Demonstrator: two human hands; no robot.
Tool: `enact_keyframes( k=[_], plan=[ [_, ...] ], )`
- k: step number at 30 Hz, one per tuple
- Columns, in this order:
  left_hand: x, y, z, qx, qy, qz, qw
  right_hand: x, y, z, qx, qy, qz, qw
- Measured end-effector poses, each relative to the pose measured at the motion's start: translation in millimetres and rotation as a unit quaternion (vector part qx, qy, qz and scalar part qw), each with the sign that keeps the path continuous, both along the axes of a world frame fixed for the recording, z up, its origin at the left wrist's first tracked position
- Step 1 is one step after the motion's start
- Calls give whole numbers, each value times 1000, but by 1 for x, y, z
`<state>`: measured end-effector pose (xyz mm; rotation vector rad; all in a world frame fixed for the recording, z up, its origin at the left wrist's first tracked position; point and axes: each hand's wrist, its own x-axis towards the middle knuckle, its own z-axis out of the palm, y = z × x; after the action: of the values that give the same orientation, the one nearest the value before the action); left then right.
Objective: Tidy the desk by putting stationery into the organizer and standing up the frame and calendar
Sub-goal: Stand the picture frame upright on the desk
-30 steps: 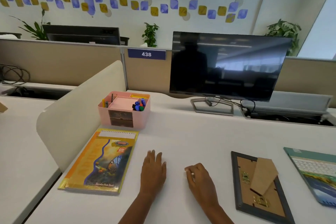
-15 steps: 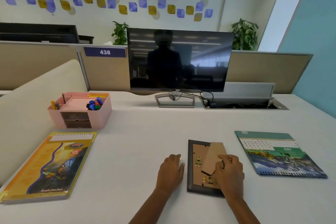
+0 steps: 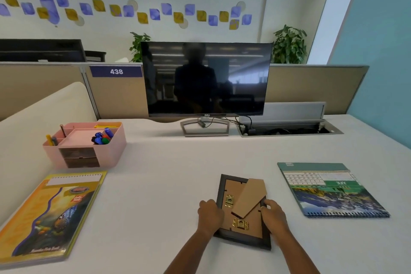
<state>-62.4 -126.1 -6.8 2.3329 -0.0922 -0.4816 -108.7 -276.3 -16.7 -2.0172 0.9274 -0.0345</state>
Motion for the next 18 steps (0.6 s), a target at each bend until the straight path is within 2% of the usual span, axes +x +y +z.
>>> enact_keyframes(
  k=[4, 9, 11, 14, 16, 18],
  plan=[
    [13, 4, 6, -126, 46, 52, 990, 2, 1, 9, 120, -59, -36, 990],
    [32, 10, 25, -285, 125, 120, 943, 7, -8, 35, 202, -149, -36, 967],
    [41, 14, 34, -308, 129, 113, 936, 11, -14, 38, 160, -168, -2, 973],
    [48, 18, 54, -335, 143, 92, 927, 13, -18, 36, 28, -171, 94, 980],
    [51, 20, 67, -360, 173, 81, 913, 14, -15, 35, -55, -177, 137, 973],
    [52, 21, 80, -392, 201, 67, 895, 14, -13, 37, -141, -204, 137, 959]
  ],
)
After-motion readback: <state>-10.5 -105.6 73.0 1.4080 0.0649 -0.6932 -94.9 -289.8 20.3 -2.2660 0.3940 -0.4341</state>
